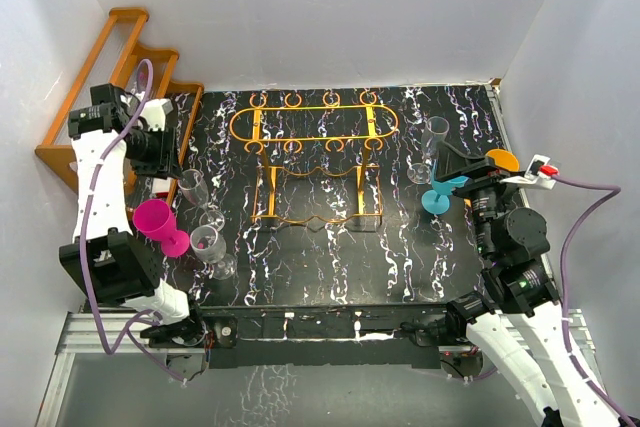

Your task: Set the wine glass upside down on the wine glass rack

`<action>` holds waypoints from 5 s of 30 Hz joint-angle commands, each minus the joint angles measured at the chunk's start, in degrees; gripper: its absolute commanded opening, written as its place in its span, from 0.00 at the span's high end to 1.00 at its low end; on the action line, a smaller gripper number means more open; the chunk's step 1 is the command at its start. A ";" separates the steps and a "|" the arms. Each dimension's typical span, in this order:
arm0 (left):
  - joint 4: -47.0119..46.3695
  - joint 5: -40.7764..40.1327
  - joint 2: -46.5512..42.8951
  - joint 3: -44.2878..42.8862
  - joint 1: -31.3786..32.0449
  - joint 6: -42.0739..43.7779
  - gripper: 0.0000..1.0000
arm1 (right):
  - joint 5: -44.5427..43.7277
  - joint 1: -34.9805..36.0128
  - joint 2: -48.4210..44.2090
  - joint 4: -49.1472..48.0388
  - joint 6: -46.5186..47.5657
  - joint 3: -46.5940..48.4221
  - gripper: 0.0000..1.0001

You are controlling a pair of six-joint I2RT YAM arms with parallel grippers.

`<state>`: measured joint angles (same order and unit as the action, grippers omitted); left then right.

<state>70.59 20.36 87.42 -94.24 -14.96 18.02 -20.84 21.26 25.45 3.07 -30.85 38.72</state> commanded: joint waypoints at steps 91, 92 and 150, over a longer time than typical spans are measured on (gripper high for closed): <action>-141.53 11.76 -48.72 43.84 10.58 -31.79 1.00 | 31.15 31.79 77.96 -75.43 -28.73 60.53 0.38; -141.53 11.97 -48.82 43.91 10.58 -31.89 1.00 | 31.00 31.97 78.16 -75.14 -28.62 60.85 0.39; -57.05 11.74 -38.38 9.53 10.57 -11.40 0.03 | 32.54 -7.24 45.94 -21.40 7.84 55.95 0.92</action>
<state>-9.10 37.01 45.15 -76.03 -4.38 -2.48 13.04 20.36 74.35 -28.23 -35.20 98.63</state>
